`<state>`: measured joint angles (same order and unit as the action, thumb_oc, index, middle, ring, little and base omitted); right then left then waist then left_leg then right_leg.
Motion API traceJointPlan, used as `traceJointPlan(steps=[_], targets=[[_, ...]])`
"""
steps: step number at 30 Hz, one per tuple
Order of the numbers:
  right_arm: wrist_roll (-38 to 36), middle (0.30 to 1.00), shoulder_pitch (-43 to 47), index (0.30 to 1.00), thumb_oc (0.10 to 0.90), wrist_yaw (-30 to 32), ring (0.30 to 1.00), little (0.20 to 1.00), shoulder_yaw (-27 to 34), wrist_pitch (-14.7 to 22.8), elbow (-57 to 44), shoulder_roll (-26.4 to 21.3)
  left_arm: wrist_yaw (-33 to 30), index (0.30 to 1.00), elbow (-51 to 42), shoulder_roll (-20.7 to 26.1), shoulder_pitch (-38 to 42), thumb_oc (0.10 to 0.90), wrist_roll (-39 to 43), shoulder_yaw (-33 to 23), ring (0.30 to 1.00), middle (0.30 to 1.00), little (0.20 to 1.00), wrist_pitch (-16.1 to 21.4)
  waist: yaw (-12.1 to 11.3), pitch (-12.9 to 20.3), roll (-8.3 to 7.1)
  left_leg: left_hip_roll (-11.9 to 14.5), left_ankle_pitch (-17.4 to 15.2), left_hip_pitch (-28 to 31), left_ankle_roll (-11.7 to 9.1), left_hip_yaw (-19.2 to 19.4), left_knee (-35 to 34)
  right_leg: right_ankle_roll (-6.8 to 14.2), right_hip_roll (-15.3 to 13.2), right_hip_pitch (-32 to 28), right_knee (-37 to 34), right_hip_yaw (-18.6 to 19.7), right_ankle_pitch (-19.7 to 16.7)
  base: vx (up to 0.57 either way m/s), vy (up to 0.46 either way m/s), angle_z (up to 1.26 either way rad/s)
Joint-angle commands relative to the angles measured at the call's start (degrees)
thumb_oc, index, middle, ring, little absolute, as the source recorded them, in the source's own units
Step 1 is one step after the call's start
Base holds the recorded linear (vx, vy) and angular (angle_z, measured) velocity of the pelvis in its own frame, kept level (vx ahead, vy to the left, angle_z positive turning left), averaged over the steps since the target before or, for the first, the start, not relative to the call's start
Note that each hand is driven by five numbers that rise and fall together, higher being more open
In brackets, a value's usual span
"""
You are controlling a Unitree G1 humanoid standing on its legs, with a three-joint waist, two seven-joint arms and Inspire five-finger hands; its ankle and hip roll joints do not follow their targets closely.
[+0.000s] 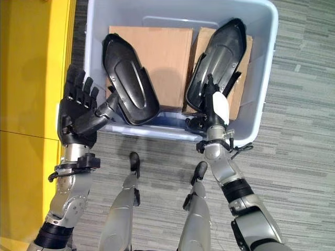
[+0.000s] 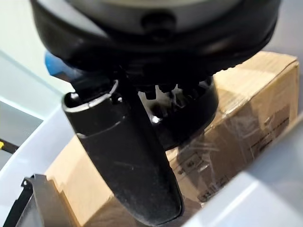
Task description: Move parts from the plastic box to the shelf.
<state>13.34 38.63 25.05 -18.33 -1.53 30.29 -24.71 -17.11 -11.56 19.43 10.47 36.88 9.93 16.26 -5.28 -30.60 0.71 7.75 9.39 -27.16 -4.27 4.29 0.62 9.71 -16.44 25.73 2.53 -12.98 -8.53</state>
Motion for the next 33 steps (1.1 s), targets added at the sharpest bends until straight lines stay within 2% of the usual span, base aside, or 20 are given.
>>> traceJointPlan(steps=[1, 4, 9, 10, 11, 20, 21, 23, 30, 32, 33], targets=[[-0.64, 1.000, 8.48, 1.000, 0.900, 1.66, 1.000, 1.000, -2.37, 1.55, 5.72, -1.29, 0.99, 1.000, -8.38, 2.03, 2.46, 0.900, -2.31, -0.60, 1.000, 1.000, 1.000, 6.23, -2.24, 0.80, 0.76, 0.73, -6.61, 2.99, 0.10, -0.91, 3.18, -0.79, -0.27, 0.14, 2.74, 1.73, -2.19, 0.00, 0.000, 0.00], [-1.79, 1.000, 10.36, 1.000, 0.900, 0.67, 1.000, 1.000, -4.86, 1.57, 15.27, -0.41, 1.44, 1.000, -8.21, 1.75, 2.64, 0.900, -2.00, 0.54, 1.000, 1.000, 1.000, 6.27, -3.16, 0.80, 1.96, 0.76, -6.80, 2.78, 0.08, -1.27, 3.05, -0.77, -0.36, 0.21, 2.84, 1.43, -1.83, 0.00, 0.005, -0.01], [-2.62, 1.000, 10.77, 1.000, 0.900, -0.31, 1.000, 1.000, -6.61, 1.79, 22.92, 0.77, 2.00, 1.000, -7.48, 1.27, 3.46, 0.900, -1.97, 2.07, 1.000, 1.000, 1.000, 6.45, -3.75, 0.80, 2.77, 0.51, -6.38, 2.49, 0.09, -1.37, 2.52, -0.78, -0.53, 0.58, 2.70, 1.29, -1.94, 0.00, 0.000, 0.00], [-3.45, 0.465, 10.28, 0.465, 0.518, -0.59, 0.465, 0.465, -6.55, 1.95, 24.81, 1.35, 2.05, 1.000, -7.14, 1.12, 3.64, 0.900, -2.03, 2.56, 1.000, 1.000, 1.000, 6.45, -3.95, 0.80, 3.09, 0.59, -6.65, 2.83, 0.08, -1.29, 2.51, -0.72, -0.52, 0.34, 2.77, 1.28, -1.67, 0.00, 0.000, 0.00], [-3.98, 0.300, 10.02, 0.300, 0.400, -0.77, 0.300, 0.300, -6.50, 2.05, 25.77, 1.81, 2.03, 1.000, -6.86, 1.07, 3.82, 0.900, -2.14, 2.84, 1.000, 1.000, 1.000, 6.36, -4.00, 0.80, 3.26, 0.55, -6.65, 2.88, 0.11, -1.28, 2.51, -0.73, -0.52, 0.29, 2.79, 1.36, -1.66, 0.00, 0.000, 0.00], [-6.81, 0.300, 7.04, 0.300, 0.400, -0.57, 0.300, 0.300, -5.15, 2.74, 26.35, 3.35, 1.98, 1.000, -5.78, 0.55, 3.88, 0.900, -2.17, 3.20, 1.000, 1.000, 1.000, 6.27, -3.51, 0.80, 3.59, 0.41, -6.29, 3.89, 0.18, -0.94, 1.57, -0.74, -0.58, 0.06, 2.58, 1.58, -1.73, 0.00, 0.000, 0.00], [-10.12, 0.300, 5.14, 0.300, 0.400, -0.44, 0.300, 0.300, -3.65, 3.21, 25.27, 5.44, 2.16, 1.000, -4.49, -0.22, 4.10, 0.900, -0.74, 3.93, 1.000, 1.000, 1.000, 5.62, -2.82, 0.80, 3.34, 0.63, -6.39, 5.00, 0.13, -0.69, 1.36, -0.77, -0.49, -0.57, 2.46, 1.85, -1.70, 0.01, 0.024, -0.04], [-11.24, 0.300, 1.82, 0.300, 0.400, -0.14, 0.300, 0.300, -3.21, 3.62, 19.87, 7.26, 1.92, 1.000, -3.72, -0.28, 3.91, 0.900, -0.61, 3.85, 1.000, 1.000, 1.000, 5.04, -1.68, 0.80, 2.59, 0.76, -6.58, 7.24, 0.08, -0.19, 0.98, -0.77, -0.48, -1.98, 2.31, 2.51, -1.71, 0.00, 0.037, -0.08], [-11.69, 0.300, -2.32, 0.300, 0.400, 0.11, 0.300, 0.300, -2.47, 4.29, 11.67, 8.14, 1.78, 1.000, -2.31, 0.03, 3.67, 0.900, -0.32, 3.28, 1.000, 1.000, 1.000, 4.59, -0.45, 0.81, 1.34, 1.08, -6.34, 11.58, -0.17, 0.22, -0.13, -0.62, -0.44, -5.73, 1.42, 2.74, -1.93, 0.00, 0.000, 0.00], [-11.86, 0.300, -3.24, 0.300, 0.400, 0.34, 0.300, 0.300, -2.00, 4.50, 9.84, 8.22, 2.37, 1.000, -2.06, -0.08, 3.34, 0.900, 1.15, 3.42, 1.000, 1.000, 1.000, 4.43, -0.34, 1.46, 1.00, 1.19, -6.07, 12.91, -0.28, 0.27, -0.77, -0.49, -0.42, -6.95, 0.86, 2.59, -2.24, 0.03, -0.011, -0.04], [-11.56, 0.300, -4.06, 0.300, 0.400, 0.54, 0.300, 0.300, -1.54, 4.55, 7.74, 7.86, 2.71, 1.000, -2.04, 0.20, 2.91, 0.900, 1.91, 3.60, 1.000, 1.000, 1.000, 4.16, -0.38, 2.92, 0.80, 1.16, -5.80, 14.76, -0.37, 0.35, -1.96, -0.34, -0.43, -8.64, -0.03, 2.32, -2.42, 0.05, -0.012, -0.05]])
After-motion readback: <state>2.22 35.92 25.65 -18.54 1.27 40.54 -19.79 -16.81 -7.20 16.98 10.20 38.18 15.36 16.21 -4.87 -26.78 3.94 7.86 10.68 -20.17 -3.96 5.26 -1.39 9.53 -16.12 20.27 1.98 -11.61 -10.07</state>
